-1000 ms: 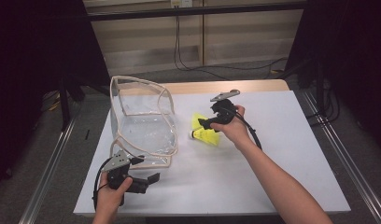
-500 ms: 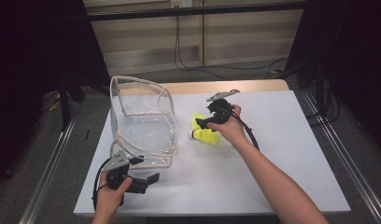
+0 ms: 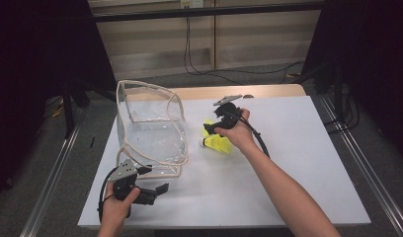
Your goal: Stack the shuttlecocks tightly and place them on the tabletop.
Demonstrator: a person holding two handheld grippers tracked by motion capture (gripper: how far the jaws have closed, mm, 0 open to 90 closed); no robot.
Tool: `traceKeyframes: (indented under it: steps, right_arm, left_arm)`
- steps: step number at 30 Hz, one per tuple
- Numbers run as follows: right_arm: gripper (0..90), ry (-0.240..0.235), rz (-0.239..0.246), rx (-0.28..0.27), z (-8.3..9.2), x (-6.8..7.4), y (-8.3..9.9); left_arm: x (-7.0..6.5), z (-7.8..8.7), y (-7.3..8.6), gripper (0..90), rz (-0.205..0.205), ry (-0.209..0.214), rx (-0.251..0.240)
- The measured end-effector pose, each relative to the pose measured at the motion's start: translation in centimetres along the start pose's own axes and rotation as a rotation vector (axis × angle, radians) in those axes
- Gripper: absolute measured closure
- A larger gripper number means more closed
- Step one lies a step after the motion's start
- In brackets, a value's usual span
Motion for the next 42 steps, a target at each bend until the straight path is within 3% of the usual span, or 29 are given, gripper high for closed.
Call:
traceKeyframes:
  steps: [8,13,20,34,37,42]
  right_arm:
    - [10.5,0.016,0.002,0.016,-1.0,-0.1,0.0]
    - [11.8,0.03,-0.021,0.022,-1.7,-0.6,0.1]
    - [14.7,0.044,0.006,0.042,-2.2,-0.4,-0.2]
    - [27.3,0.049,0.016,0.07,-3.4,0.0,-0.1]
    - [28.9,0.04,-0.008,0.073,-3.5,-0.3,0.0]
    - [35.7,0.037,-0.009,0.078,-3.4,-0.5,0.0]
  left_arm:
    - [0.0,0.0,0.0,3.6,0.001,-0.003,0.001]
    - [0.1,-0.1,0.0,3.6,0.003,-0.005,-0.001]
    - [0.2,-0.1,0.1,3.6,0.003,-0.004,0.007]
    - [0.4,-0.1,0.2,3.6,0.009,-0.006,0.001]
    - [0.4,-0.1,0.2,3.6,0.01,-0.006,0.001]
    - [0.5,-0.1,0.2,3.6,0.009,-0.007,0.005]
Point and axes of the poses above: each handheld gripper's, and its own axes: z roughly backward along the jaws, y roughly out of its underside, x roughly to its left, the point moved 5 cm from there along -z, roughly forward along the jaws, and after that the axes turned 10 degrees about -z, right-handed, at the moved point
